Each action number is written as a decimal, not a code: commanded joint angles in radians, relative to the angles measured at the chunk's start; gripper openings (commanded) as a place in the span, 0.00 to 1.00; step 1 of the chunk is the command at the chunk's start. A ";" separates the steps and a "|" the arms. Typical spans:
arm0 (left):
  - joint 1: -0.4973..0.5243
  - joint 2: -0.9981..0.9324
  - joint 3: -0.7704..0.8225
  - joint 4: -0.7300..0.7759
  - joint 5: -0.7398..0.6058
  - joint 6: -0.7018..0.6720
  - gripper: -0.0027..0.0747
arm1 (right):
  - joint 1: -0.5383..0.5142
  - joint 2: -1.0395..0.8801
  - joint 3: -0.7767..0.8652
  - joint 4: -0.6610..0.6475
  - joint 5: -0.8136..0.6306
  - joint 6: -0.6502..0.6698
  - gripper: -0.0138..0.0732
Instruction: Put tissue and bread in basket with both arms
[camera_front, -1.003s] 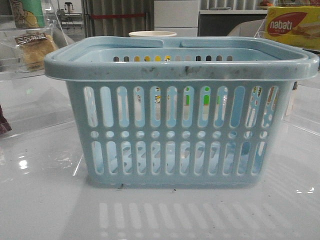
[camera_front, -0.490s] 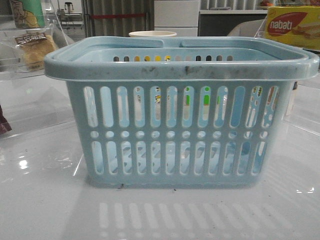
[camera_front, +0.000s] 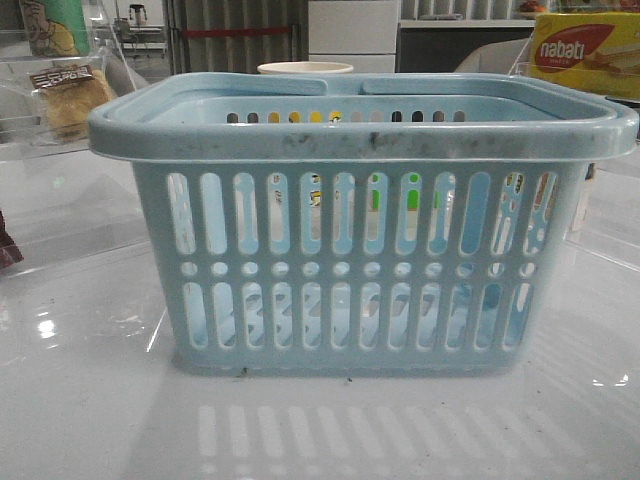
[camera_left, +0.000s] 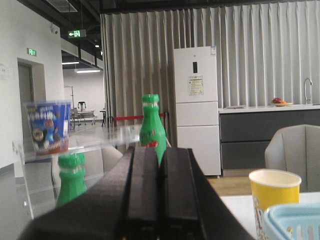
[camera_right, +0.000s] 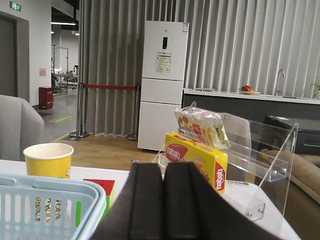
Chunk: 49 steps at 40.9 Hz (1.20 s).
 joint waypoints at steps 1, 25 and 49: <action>0.003 0.090 -0.145 -0.009 0.028 -0.009 0.15 | -0.005 0.083 -0.132 -0.002 0.018 -0.009 0.22; 0.003 0.433 -0.351 -0.009 0.493 -0.009 0.15 | -0.005 0.404 -0.333 -0.005 0.488 -0.009 0.22; 0.003 0.528 -0.302 -0.009 0.521 -0.009 0.47 | -0.005 0.528 -0.333 -0.011 0.560 -0.009 0.57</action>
